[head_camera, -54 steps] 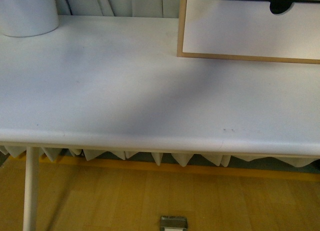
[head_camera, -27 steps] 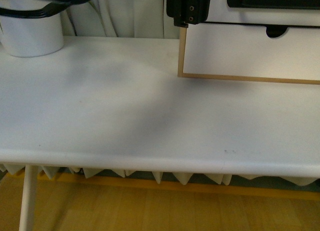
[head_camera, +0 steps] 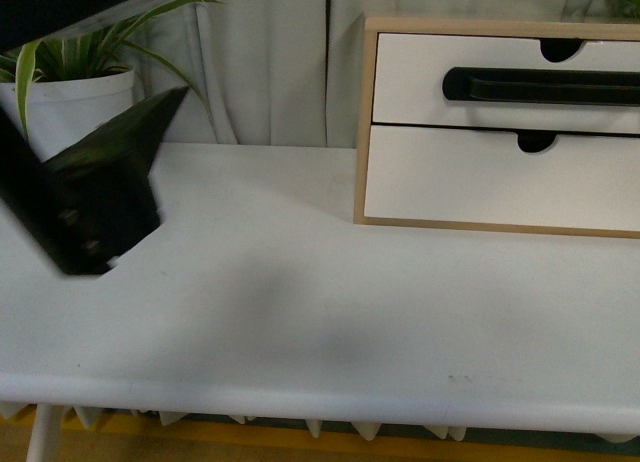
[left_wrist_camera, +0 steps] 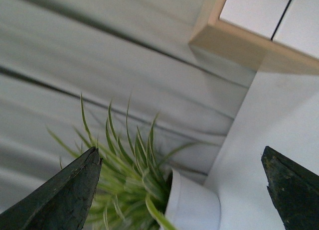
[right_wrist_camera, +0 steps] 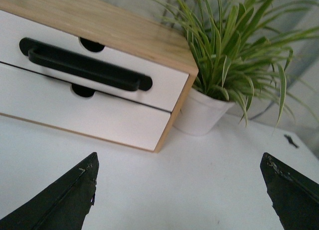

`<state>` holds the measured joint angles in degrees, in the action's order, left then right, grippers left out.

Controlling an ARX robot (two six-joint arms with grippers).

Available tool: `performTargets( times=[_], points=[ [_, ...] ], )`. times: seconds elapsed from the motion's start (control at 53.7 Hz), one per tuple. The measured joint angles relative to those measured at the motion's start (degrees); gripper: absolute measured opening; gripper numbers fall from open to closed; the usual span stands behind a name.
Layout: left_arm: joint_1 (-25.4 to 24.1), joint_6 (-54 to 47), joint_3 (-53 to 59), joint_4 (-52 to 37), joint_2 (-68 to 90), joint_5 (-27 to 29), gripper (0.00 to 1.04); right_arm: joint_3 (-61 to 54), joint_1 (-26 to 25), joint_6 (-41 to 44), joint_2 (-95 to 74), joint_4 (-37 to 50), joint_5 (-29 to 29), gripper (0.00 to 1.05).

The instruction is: Close drawer sideways

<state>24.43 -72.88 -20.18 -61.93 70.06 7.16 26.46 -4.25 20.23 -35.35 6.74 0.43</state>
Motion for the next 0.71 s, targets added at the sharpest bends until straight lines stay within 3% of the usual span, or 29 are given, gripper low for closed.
performTargets(
  times=[0.112,0.242,0.447,0.522,0.652,0.708],
  points=[
    [-2.6,3.9,7.9,0.2,-5.1,2.1,0.98,-5.1,1.1,-5.0,7.4,-2.2,2.9,0.95],
    [-3.6,11.2,12.7,12.7,-13.9,3.1,0.98,-7.2,1.4,-8.4,11.3,-3.8,3.8,0.95],
    [-3.6,14.6,12.7,13.6,-15.0,3.2,0.98,-7.1,1.4,-9.8,11.5,-3.8,3.8,0.95],
    [-3.6,29.7,13.1,17.2,-17.3,10.8,0.84,-8.8,3.3,-14.7,12.8,-1.5,0.3,0.82],
    [-7.3,54.9,15.0,20.9,-23.0,9.5,0.62,-12.3,4.1,-17.8,15.0,-0.5,-0.6,0.63],
    [-8.4,60.6,15.5,22.1,-24.9,8.4,0.55,-13.7,4.1,-18.4,15.9,-0.3,-0.5,0.54]
  ],
)
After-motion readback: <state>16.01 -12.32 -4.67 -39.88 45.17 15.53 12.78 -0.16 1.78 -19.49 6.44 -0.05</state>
